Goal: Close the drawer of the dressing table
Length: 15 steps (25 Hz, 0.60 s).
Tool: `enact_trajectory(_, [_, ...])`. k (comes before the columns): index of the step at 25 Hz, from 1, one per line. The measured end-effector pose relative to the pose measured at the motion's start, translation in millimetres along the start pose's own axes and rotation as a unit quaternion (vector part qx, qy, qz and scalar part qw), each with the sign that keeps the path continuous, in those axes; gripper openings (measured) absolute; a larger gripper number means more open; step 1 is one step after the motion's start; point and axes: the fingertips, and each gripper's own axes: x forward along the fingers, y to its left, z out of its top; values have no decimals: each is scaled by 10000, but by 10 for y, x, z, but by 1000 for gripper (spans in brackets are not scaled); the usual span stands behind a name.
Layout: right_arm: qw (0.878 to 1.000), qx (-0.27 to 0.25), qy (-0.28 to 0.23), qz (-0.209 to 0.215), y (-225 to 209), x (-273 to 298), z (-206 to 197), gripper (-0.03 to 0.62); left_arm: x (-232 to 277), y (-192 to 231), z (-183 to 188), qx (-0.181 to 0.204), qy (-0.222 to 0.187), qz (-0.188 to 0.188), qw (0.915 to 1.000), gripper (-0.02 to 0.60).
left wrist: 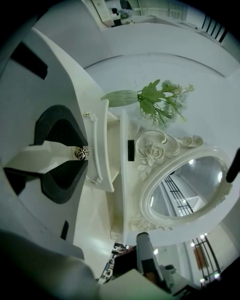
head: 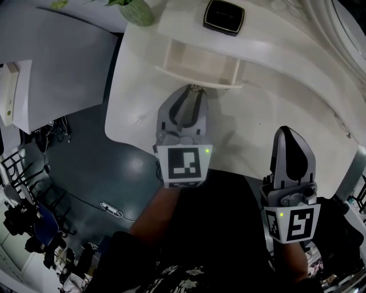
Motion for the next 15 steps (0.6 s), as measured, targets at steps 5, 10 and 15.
enact_trajectory(5, [10000, -8, -92, 32, -14, 16, 23, -3, -15, 4, 70, 0, -3, -6, 10000, 92])
enact_trajectory(10, [9999, 43, -83, 62, 9, 24, 1, -2, 7, 9, 134, 13, -60, -3, 10000, 91])
enact_trajectory(15, [9999, 76, -72, 14, -39, 7, -26, -3, 60, 14, 127, 7, -38, -1, 10000, 91])
